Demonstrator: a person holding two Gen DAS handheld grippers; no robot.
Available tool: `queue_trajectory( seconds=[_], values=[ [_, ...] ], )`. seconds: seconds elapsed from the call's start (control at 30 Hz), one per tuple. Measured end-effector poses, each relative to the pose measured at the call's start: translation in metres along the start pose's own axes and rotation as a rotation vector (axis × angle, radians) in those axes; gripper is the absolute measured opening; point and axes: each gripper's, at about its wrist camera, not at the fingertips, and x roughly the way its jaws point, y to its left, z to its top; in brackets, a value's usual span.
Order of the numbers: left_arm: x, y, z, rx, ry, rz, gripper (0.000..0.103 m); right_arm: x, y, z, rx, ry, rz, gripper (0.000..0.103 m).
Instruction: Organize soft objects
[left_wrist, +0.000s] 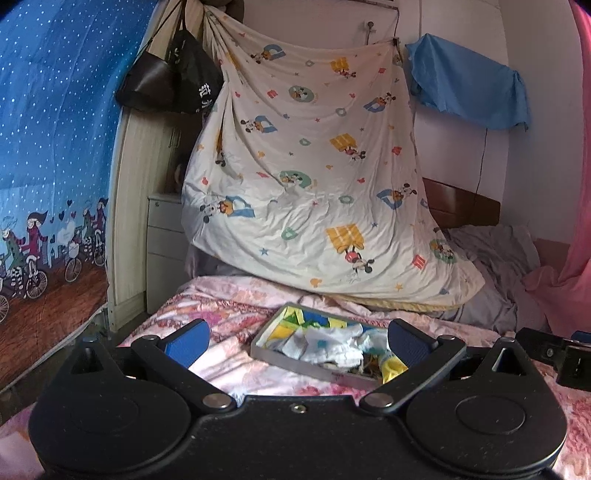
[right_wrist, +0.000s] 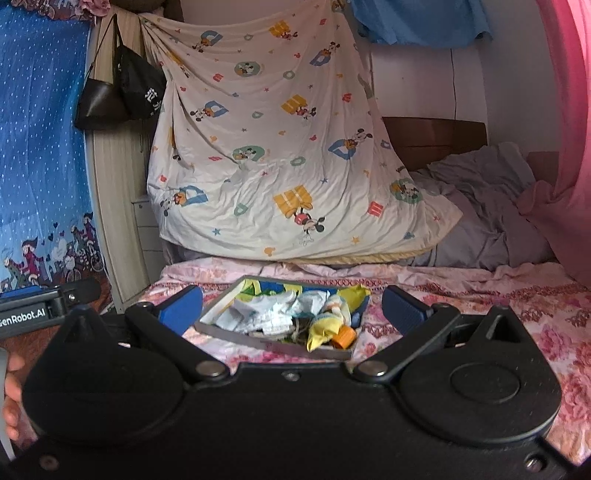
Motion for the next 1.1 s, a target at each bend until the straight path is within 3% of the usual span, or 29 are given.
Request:
queue_trajectory(
  seconds=[0.53, 1.1],
  values=[
    [-0.033, 0.007, -0.042, -0.023, 0.063, 0.034, 0.102, -0.042, 0.008, -0.054, 0.040, 0.066, -0.033, 0.102],
    [-0.027, 0.028, -0.077, -0.019, 0.116, 0.106, 0.102, -0.023, 0.041, -0.119, 0.058, 0.176, -0.036, 0.102]
  ],
)
